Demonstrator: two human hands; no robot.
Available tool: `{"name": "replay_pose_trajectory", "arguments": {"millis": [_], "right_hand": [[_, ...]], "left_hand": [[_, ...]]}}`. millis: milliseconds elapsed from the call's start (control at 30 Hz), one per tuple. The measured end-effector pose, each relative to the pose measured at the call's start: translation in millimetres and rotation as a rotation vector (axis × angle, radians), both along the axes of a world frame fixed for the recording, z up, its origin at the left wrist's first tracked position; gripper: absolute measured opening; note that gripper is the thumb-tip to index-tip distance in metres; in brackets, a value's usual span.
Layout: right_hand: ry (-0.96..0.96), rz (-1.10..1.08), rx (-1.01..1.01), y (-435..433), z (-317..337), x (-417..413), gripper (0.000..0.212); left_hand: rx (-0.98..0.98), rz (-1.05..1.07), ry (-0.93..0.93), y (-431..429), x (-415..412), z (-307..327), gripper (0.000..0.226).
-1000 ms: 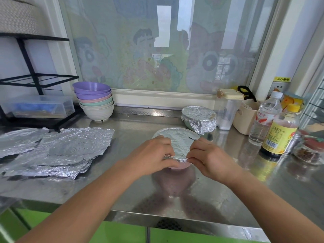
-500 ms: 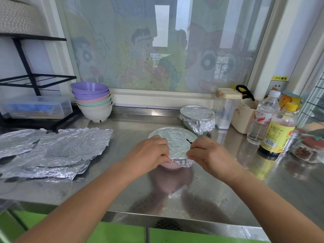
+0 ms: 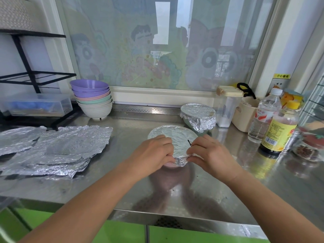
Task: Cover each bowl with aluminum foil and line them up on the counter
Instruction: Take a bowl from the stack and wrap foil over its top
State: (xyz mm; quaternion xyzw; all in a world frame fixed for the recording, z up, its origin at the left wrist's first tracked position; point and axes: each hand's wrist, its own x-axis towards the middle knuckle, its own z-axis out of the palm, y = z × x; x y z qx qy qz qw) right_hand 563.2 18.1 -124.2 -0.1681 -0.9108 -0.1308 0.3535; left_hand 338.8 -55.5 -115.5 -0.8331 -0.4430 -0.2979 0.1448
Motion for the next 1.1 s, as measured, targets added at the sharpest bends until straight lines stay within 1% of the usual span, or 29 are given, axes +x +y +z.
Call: {"name": "replay_pose_trajectory", "arguments": {"millis": [133, 267, 367, 433, 500, 600, 733, 900, 967, 1033, 1067, 1100], "right_hand": [[0.009, 0.022, -0.007, -1.5, -0.1, -7.8, 0.016], [0.002, 0.049, -0.017, -6.8, 2.6, -16.6, 0.021], [0.002, 0.058, -0.064, -7.5, 2.4, -12.7, 0.024], [0.022, 0.069, -0.125, -2.0, 3.9, -2.2, 0.029], [0.029, 0.072, -0.154, 4.6, 5.6, 7.7, 0.029], [0.006, 0.085, -0.157, 8.8, 4.9, 8.1, 0.024], [-0.004, 0.094, -0.151, 9.7, 4.4, 0.7, 0.031], [-0.009, 0.104, -0.159, 9.9, 4.0, 2.5, 0.030], [0.032, 0.099, -0.219, 7.0, 4.9, 8.0, 0.035], [0.127, 0.063, -0.283, 6.5, 7.6, 16.8, 0.041], [0.176, 0.030, -0.359, 5.9, 10.4, 21.1, 0.043], [0.222, 0.001, -0.492, 4.6, 12.5, 25.0, 0.046]], "left_hand": [[0.022, 0.021, 0.009, -1.2, -4.1, -2.2, 0.032], [0.093, 0.093, 0.068, -1.1, 7.4, -5.5, 0.031], [0.091, 0.134, 0.051, -0.8, 5.9, -3.7, 0.034], [0.071, 0.119, 0.042, -1.1, 1.1, -2.1, 0.033], [0.053, 0.091, 0.029, -1.2, -1.5, 0.0, 0.031], [0.041, 0.072, 0.022, -0.4, -3.5, 1.5, 0.029], [0.043, 0.067, -0.015, 0.6, -5.9, 0.9, 0.029], [0.049, 0.053, -0.006, 2.0, -9.2, 0.2, 0.030], [0.040, 0.067, -0.039, -2.6, -10.3, 0.4, 0.038], [0.023, 0.112, -0.113, -8.5, -6.9, -1.1, 0.052], [-0.003, 0.166, -0.146, -11.0, -2.5, -2.1, 0.062], [-0.071, 0.238, -0.178, -12.9, 3.4, -2.8, 0.078]]}}
